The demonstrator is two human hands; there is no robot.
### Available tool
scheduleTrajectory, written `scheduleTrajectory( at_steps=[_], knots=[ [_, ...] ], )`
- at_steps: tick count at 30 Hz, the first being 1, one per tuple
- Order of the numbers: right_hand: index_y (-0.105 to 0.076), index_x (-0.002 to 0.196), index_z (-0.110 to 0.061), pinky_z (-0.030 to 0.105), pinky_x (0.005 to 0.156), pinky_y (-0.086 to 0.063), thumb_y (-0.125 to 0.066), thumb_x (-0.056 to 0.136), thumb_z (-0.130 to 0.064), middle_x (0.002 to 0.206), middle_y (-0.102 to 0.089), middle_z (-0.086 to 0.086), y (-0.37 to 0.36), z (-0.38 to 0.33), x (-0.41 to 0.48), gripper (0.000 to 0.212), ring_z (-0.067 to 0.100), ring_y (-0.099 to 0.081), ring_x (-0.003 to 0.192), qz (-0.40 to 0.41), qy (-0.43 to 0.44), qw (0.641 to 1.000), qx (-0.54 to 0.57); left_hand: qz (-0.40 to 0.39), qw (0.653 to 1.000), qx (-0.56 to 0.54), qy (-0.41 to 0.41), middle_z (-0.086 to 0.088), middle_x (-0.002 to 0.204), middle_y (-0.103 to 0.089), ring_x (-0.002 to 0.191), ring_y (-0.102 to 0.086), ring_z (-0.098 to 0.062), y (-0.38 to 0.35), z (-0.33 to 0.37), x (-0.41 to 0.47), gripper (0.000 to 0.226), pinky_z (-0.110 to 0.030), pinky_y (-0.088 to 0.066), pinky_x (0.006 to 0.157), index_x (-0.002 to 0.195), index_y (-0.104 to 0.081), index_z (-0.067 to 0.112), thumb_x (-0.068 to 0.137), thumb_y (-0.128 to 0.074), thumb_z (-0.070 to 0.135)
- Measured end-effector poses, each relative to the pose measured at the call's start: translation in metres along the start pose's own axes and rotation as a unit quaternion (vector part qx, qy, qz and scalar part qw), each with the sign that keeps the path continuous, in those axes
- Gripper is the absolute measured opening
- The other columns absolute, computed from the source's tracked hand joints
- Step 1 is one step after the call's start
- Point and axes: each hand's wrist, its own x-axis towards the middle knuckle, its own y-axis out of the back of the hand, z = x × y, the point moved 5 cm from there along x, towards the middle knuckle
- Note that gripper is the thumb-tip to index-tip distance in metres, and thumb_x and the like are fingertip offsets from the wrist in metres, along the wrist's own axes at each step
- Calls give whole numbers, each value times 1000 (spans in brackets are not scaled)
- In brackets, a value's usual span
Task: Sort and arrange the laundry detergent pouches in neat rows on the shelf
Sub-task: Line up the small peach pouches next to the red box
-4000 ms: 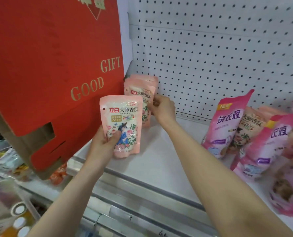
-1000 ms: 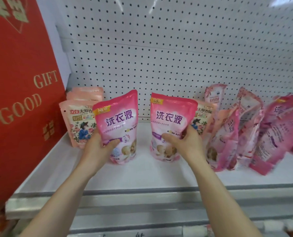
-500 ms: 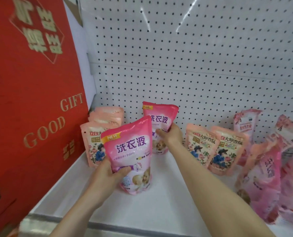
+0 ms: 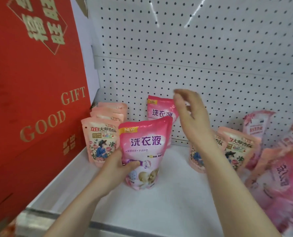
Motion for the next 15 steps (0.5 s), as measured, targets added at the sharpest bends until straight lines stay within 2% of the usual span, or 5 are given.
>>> scheduleTrajectory(
  at_steps=[2, 3, 5, 9, 15],
  knots=[
    [-69, 110, -31, 22, 87, -48, -56, 92, -52, 104, -67, -20, -10, -17, -11, 30, -2, -61, 97, -161, 37, 984, -62, -11, 1000, 7, -5, 6, 107, -73, 102, -67, -8, -6, 2, 9, 38, -32, -56, 89, 117, -61, 19, 84, -70, 3],
    [-71, 102, -30, 28, 82, -51, -60, 88, -54, 94, -69, -17, -15, -17, -14, 30, 2, -62, 88, -196, 59, 972, -119, -18, 1000, 6, -7, 6, 108, -73, 103, -67, -8, -9, 2, 13, 39, -34, -55, 90, 117, -60, 20, 83, -70, 4],
    [-70, 90, -25, 35, 73, -50, -65, 88, -47, 78, -67, -11, -20, -9, -14, 22, 10, -59, 75, -178, 76, 963, -186, -22, 1000, 2, -11, 8, 109, -72, 104, -67, -8, -15, 4, 21, 43, -37, -54, 91, 116, -59, 27, 81, -73, 9],
    [-69, 81, -17, 33, 67, -45, -68, 90, -28, 71, -66, -1, -18, 18, 6, 14, 19, -58, 69, -105, 26, 983, -149, 1, 1000, -10, -16, 10, 108, -71, 105, -66, -10, -26, 7, 35, 40, -30, -55, 88, 112, -56, 26, 81, -73, 6],
    [-68, 80, -7, 34, 64, -42, -67, 91, -22, 72, -65, 4, -40, 53, 47, 18, 24, -56, 67, -75, -17, 983, -168, -3, 993, 105, -51, 10, 122, -57, 112, -53, -7, -43, 5, 55, 57, -28, -45, 95, 137, -41, 22, 87, -68, 17]
  ],
)
